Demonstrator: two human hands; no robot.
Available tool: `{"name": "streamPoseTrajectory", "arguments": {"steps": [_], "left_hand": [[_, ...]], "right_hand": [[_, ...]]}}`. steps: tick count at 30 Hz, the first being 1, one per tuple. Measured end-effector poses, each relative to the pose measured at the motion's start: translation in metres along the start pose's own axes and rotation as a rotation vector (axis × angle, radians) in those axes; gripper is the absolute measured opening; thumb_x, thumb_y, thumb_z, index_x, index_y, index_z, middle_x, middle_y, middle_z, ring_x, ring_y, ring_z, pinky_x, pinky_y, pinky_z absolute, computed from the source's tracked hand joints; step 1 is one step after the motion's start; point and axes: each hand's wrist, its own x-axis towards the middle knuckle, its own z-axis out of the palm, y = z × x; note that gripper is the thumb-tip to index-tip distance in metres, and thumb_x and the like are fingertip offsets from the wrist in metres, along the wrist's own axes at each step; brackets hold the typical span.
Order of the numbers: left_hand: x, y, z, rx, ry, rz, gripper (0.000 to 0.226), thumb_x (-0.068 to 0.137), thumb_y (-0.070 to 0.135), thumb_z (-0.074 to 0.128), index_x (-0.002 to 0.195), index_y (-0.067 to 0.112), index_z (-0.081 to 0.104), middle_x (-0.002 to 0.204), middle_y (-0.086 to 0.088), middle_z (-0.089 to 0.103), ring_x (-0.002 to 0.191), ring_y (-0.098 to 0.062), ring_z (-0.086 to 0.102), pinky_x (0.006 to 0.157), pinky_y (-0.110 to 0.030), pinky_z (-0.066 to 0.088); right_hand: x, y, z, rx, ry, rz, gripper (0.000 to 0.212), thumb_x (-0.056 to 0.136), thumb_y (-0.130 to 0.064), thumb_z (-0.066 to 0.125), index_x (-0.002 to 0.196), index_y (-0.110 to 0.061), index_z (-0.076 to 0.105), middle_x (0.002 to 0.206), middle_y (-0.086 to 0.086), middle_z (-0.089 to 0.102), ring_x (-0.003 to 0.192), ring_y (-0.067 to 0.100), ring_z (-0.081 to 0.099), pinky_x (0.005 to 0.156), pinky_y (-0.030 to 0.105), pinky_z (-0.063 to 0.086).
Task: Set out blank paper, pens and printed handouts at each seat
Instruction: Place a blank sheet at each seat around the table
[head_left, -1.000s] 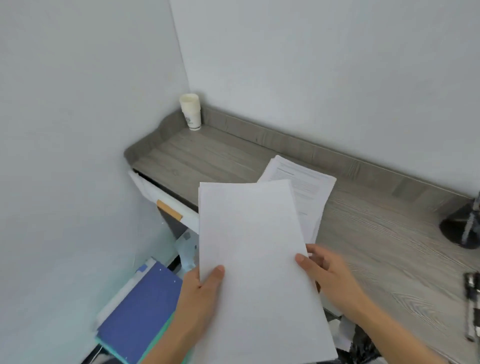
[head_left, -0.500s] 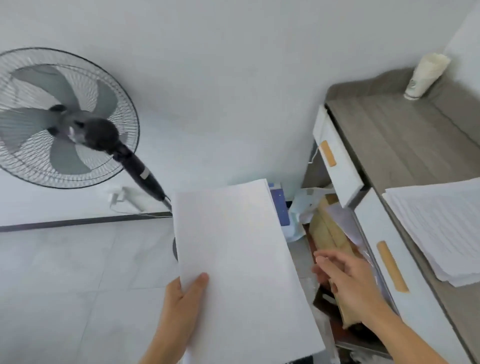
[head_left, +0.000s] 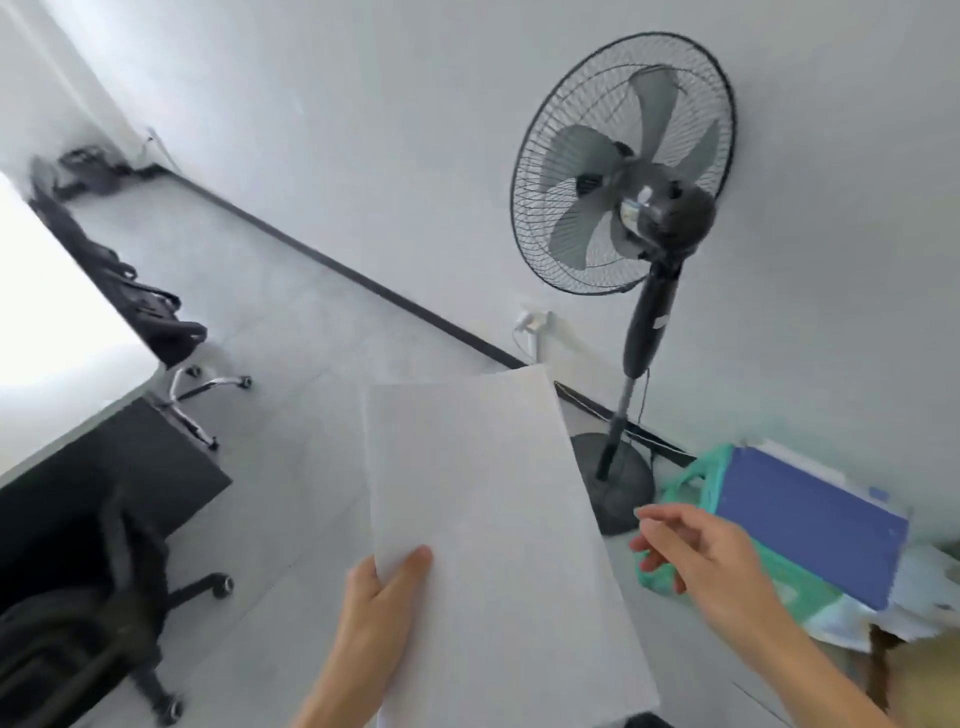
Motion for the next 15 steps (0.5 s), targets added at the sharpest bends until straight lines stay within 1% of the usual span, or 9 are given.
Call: {"name": "streamPoseTrajectory", "arguments": {"steps": [2, 5, 8, 9, 11, 13, 15], "left_hand": [[0.009, -0.001, -0.028, -0.053, 0.087, -0.01, 0.019, 0.092, 0.008, 0.058, 0.079, 0.005, 0.071, 0.075, -0.009, 0.076, 0.059, -0.013, 0.071, 0.05, -0.025, 0.055], [0.023, -0.003, -0.063, -0.154, 0.204, -0.055, 0.018, 0.092, 0.009, 0.058, 0.082, 0.005, 0.072, 0.079, -0.012, 0.077, 0.07, -0.025, 0.074, 0.063, -0.034, 0.057], [0.042, -0.002, -0.09, -0.223, 0.318, -0.098, 0.016, 0.092, 0.01, 0.059, 0.087, 0.003, 0.072, 0.078, -0.011, 0.077, 0.077, -0.03, 0.073, 0.07, -0.04, 0.058], [0.05, 0.001, -0.099, -0.241, 0.347, -0.101, 0.016, 0.093, 0.01, 0.058, 0.087, 0.003, 0.072, 0.077, -0.01, 0.077, 0.077, -0.031, 0.073, 0.07, -0.04, 0.057], [0.071, 0.006, -0.113, -0.263, 0.421, -0.103, 0.016, 0.092, 0.009, 0.059, 0.083, 0.004, 0.072, 0.072, -0.006, 0.077, 0.071, -0.025, 0.073, 0.063, -0.035, 0.055], [0.093, 0.014, -0.127, -0.298, 0.511, -0.126, 0.014, 0.091, 0.009, 0.06, 0.083, 0.005, 0.071, 0.067, -0.001, 0.076, 0.063, -0.018, 0.072, 0.058, -0.031, 0.052], [0.115, 0.026, -0.14, -0.335, 0.579, -0.148, 0.011, 0.089, 0.015, 0.065, 0.088, 0.005, 0.072, 0.069, -0.002, 0.076, 0.069, -0.023, 0.072, 0.063, -0.033, 0.052]], "right_hand": [[0.019, -0.019, 0.033, -0.032, -0.092, -0.028, 0.01, 0.091, -0.008, 0.062, 0.093, -0.015, 0.069, 0.075, 0.006, 0.075, 0.06, 0.013, 0.067, 0.049, 0.026, 0.041], [0.05, -0.041, 0.076, -0.073, -0.229, -0.045, 0.011, 0.091, -0.009, 0.063, 0.092, -0.017, 0.07, 0.076, 0.006, 0.076, 0.065, 0.019, 0.068, 0.053, 0.03, 0.041], [0.089, -0.055, 0.117, -0.117, -0.341, -0.036, 0.01, 0.09, -0.011, 0.064, 0.092, -0.018, 0.071, 0.077, 0.007, 0.076, 0.064, 0.016, 0.068, 0.055, 0.029, 0.042], [0.105, -0.06, 0.131, -0.128, -0.373, -0.04, 0.009, 0.09, -0.012, 0.064, 0.092, -0.018, 0.071, 0.077, 0.008, 0.076, 0.064, 0.016, 0.068, 0.053, 0.027, 0.042], [0.14, -0.072, 0.16, -0.15, -0.428, -0.069, 0.01, 0.09, -0.01, 0.064, 0.092, -0.017, 0.071, 0.078, 0.009, 0.075, 0.066, 0.02, 0.068, 0.049, 0.024, 0.042], [0.175, -0.088, 0.193, -0.183, -0.488, -0.1, 0.01, 0.091, -0.011, 0.064, 0.092, -0.018, 0.071, 0.077, 0.006, 0.075, 0.067, 0.02, 0.069, 0.05, 0.027, 0.043], [0.207, -0.11, 0.227, -0.209, -0.56, -0.129, 0.009, 0.092, -0.012, 0.063, 0.094, -0.017, 0.07, 0.077, 0.004, 0.076, 0.066, 0.016, 0.07, 0.053, 0.029, 0.045]]}}
